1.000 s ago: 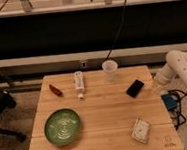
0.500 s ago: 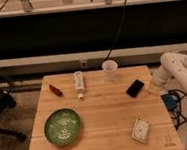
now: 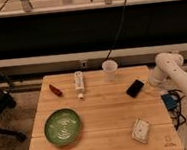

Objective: Push the eraser across the table

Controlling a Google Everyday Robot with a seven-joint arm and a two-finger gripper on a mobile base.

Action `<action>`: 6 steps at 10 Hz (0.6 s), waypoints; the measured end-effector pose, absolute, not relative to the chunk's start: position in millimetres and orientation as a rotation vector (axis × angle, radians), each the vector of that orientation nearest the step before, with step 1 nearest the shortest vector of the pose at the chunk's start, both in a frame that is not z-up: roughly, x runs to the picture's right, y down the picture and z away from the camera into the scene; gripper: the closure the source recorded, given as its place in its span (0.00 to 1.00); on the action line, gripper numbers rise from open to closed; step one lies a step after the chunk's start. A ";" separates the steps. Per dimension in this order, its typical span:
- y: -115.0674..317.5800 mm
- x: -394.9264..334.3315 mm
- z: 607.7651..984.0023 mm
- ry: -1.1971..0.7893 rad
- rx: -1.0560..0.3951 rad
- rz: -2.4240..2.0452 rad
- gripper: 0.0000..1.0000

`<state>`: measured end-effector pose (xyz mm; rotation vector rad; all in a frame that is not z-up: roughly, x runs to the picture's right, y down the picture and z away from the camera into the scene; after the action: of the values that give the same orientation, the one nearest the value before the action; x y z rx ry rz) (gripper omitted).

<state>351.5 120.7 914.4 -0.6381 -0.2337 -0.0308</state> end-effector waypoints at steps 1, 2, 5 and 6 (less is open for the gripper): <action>119.3 349.6 916.0 -0.236 -0.637 -0.035 1.00; 115.3 343.9 919.6 -0.242 -0.633 -0.046 1.00; 112.8 332.4 922.1 -0.255 -0.635 -0.072 1.00; 111.5 323.6 923.8 -0.262 -0.636 -0.089 1.00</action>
<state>323.6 111.5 923.8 -0.6357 -0.2625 -0.0886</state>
